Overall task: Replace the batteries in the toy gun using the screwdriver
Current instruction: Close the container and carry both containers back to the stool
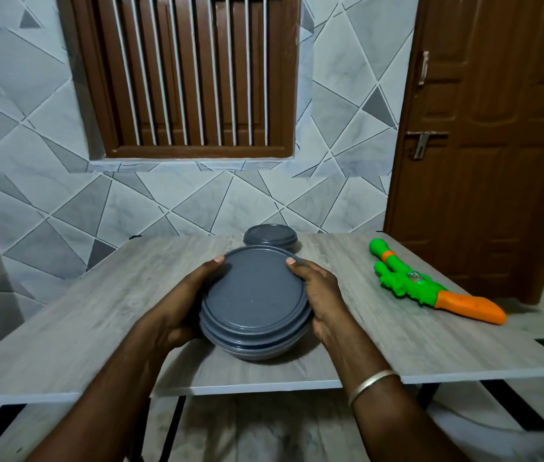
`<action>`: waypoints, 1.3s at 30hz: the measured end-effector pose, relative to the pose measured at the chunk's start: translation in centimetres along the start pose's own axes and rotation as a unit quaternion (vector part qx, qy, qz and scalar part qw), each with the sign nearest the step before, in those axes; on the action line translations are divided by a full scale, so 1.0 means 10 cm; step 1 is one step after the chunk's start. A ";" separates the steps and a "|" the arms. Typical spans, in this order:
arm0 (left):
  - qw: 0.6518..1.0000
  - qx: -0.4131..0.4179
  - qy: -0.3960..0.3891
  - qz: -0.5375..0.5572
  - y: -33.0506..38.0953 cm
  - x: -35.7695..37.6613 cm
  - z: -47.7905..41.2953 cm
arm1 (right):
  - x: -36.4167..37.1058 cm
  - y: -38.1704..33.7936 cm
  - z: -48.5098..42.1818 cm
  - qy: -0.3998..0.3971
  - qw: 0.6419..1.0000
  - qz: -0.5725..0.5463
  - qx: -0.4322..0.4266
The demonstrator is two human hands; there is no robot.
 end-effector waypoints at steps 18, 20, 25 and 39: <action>0.996 0.051 0.062 0.041 -0.18 -0.06 -0.28 | -0.82 -0.01 -0.43 0.078 0.649 0.754 0.059; 0.995 0.054 0.062 0.049 -0.19 -0.06 -0.29 | -0.81 -0.02 -0.48 0.064 0.645 0.759 0.058; 0.994 0.065 0.065 0.062 -0.21 -0.10 -0.29 | -0.82 -0.04 -0.51 0.081 0.685 0.722 0.058; 0.989 0.123 0.051 0.070 -0.18 0.05 -0.31 | -0.79 0.05 -0.11 0.043 0.997 0.065 0.029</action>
Point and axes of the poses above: each hand's wrist, its own z-axis away from the middle knuckle, its own x-axis out of the palm, y = z × x, the point moved 9 cm from there along -z, towards the middle knuckle, and after that the axes turned 15 degrees about -y, right-handed, at the moved point
